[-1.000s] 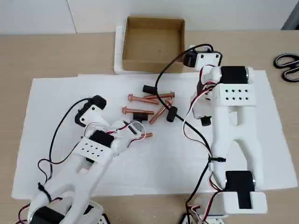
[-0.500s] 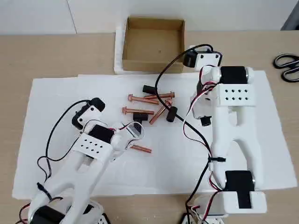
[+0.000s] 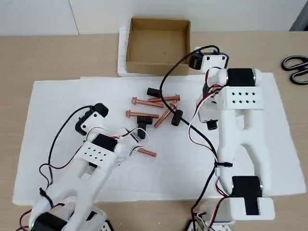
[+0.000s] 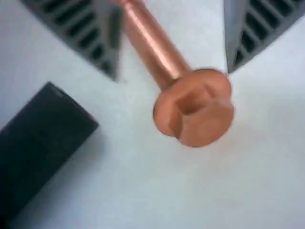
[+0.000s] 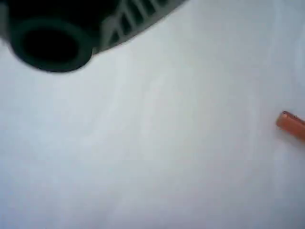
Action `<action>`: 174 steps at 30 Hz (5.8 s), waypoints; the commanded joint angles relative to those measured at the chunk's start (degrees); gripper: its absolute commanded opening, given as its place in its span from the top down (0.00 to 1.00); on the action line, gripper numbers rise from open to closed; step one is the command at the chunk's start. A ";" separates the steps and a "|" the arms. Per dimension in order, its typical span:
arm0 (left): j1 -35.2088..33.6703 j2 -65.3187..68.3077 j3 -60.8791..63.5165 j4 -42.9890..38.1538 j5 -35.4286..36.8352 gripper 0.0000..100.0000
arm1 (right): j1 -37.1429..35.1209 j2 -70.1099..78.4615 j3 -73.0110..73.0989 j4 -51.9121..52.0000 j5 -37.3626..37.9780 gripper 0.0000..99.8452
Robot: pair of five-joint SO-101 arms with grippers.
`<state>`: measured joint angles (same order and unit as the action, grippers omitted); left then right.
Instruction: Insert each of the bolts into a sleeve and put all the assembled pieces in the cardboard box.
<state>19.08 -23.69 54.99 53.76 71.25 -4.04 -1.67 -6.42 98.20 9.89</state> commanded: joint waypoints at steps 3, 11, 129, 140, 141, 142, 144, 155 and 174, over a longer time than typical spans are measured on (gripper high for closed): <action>0.09 -0.09 2.07 -5.71 -0.18 0.91 | 0.22 -3.03 -2.90 0.75 -0.18 1.00; 0.26 -0.09 3.30 -8.35 -2.73 0.91 | 0.22 -3.03 -2.90 0.75 -0.18 1.00; 1.05 11.60 -55.43 16.97 -47.38 0.99 | -12.62 -100.88 98.81 -69.32 -21.19 1.00; 0.53 -4.92 -64.48 17.58 -53.36 0.99 | -17.10 -100.88 102.86 -73.10 -23.82 1.00; 1.23 -6.77 -64.66 20.22 -53.36 0.99 | -17.27 -100.88 102.86 -73.10 -23.82 1.00; 1.85 -8.62 -64.40 22.68 -53.27 0.99 | -17.71 -100.88 102.86 -73.01 -23.82 1.00; 2.99 -10.55 -62.99 26.02 -51.87 0.99 | -18.68 -100.88 102.86 -73.01 -23.82 1.00; 3.52 -11.52 -34.33 0.26 -46.68 0.99 | -23.87 -100.88 102.86 -72.48 -23.82 1.00; 12.92 -11.43 -26.07 -12.75 -47.03 0.99 | -27.38 -100.35 102.95 -70.90 -19.16 1.00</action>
<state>29.98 -33.01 29.32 42.95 24.22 -31.03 -101.89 96.09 27.08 -11.56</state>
